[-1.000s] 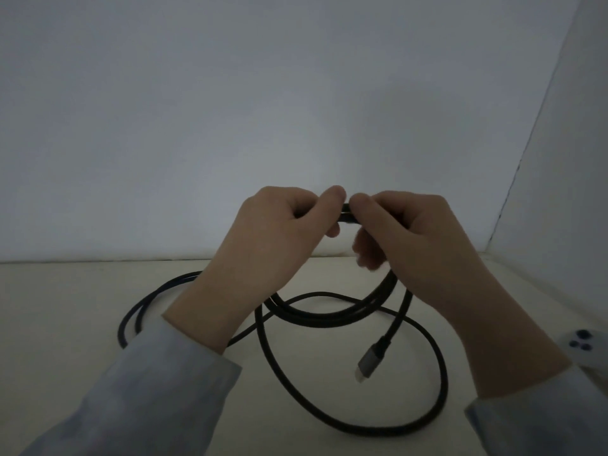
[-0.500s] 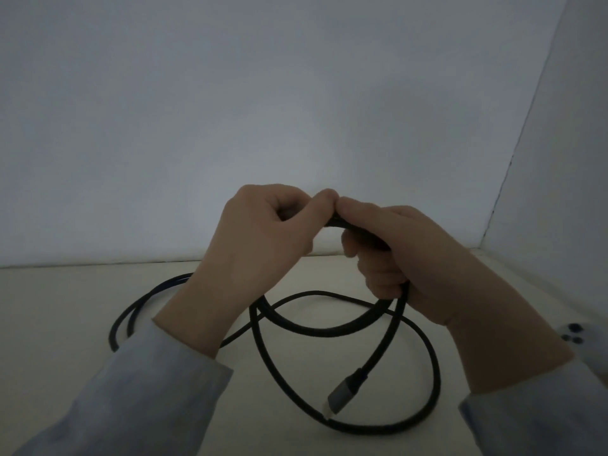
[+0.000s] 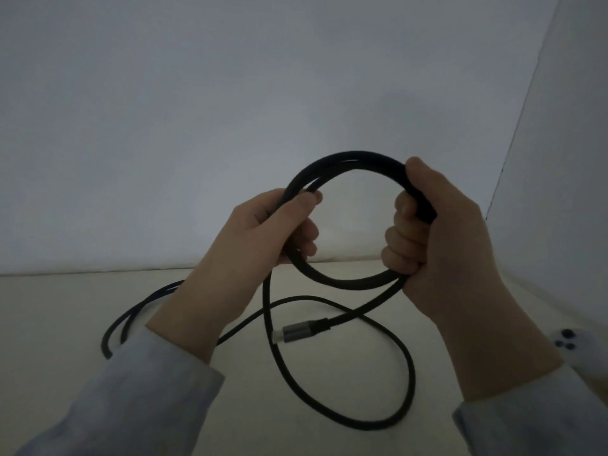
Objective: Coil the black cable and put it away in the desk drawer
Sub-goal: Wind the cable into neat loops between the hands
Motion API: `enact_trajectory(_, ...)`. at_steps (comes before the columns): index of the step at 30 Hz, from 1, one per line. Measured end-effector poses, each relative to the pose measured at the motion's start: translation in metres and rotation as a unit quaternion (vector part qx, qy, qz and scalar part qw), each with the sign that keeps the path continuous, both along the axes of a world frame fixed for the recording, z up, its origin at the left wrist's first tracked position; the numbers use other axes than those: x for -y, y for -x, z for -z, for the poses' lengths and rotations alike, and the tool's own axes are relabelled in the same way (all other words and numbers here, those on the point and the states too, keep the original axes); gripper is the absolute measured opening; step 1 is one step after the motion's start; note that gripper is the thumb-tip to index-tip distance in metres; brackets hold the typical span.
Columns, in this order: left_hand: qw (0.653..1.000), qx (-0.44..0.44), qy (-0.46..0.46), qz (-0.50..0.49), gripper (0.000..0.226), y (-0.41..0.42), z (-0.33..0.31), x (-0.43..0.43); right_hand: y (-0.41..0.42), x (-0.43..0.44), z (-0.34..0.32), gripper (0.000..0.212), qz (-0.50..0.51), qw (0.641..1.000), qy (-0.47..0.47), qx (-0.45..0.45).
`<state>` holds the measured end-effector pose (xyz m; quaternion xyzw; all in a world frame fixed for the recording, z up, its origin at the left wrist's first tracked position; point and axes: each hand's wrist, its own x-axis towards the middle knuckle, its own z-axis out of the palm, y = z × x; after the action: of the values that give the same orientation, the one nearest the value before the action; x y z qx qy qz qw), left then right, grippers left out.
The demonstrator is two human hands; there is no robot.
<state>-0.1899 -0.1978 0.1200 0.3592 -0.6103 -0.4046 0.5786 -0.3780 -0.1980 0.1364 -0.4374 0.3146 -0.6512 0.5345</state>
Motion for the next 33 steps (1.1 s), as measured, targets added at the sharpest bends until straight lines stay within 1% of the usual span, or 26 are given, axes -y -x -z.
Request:
enact_trajectory(5,1.0,0.006,-0.018,-0.001,0.024,0.0,0.003,0.002,0.007,0.001,-0.002,0.05,0.025,0.996,-0.009,0.091)
enact_trajectory(9,0.997,-0.011,-0.071,0.016,0.035,0.001,0.003,0.004,0.009,0.001,0.0,0.05,0.047,0.987,-0.012,0.151)
enact_trajectory(11,0.997,-0.002,-0.07,0.026,0.041,0.0,0.006,0.005,0.009,0.002,0.001,0.05,0.059,0.984,-0.013,0.17)
enact_trajectory(15,0.996,0.044,-0.059,0.052,0.051,-0.002,0.008,0.004,0.01,0.004,0.001,0.051,0.07,0.98,-0.015,0.186)
enact_trajectory(17,0.994,0.055,-0.082,0.049,0.044,-0.003,0.006,0.003,0.01,0.005,0.002,0.051,0.069,0.979,-0.018,0.189)
enact_trajectory(19,0.991,0.022,-0.128,0.026,0.033,-0.003,0.005,0.006,0.009,0.006,0.002,0.051,0.068,0.979,-0.022,0.189)
enact_trajectory(21,0.983,-0.06,-0.175,0.002,0.034,-0.003,0.005,0.011,0.009,0.006,0.002,0.051,0.068,0.979,-0.025,0.189)
enact_trajectory(24,0.968,-0.162,-0.19,-0.006,0.028,-0.006,0.004,0.013,0.007,0.007,0.003,0.05,0.065,0.979,-0.027,0.189)
enact_trajectory(27,0.965,-0.183,-0.188,0.021,0.027,-0.007,0.004,0.011,0.007,0.007,0.004,0.051,0.06,0.978,-0.027,0.197)
enact_trajectory(31,0.966,-0.192,-0.175,-0.013,0.031,0.0,0.007,0.01,0.007,0.007,0.003,0.052,0.056,0.977,-0.022,0.207)
enact_trajectory(33,0.963,-0.211,-0.167,-0.006,0.033,0.005,0.006,0.009,0.007,0.008,0.003,0.052,0.058,0.975,-0.02,0.212)
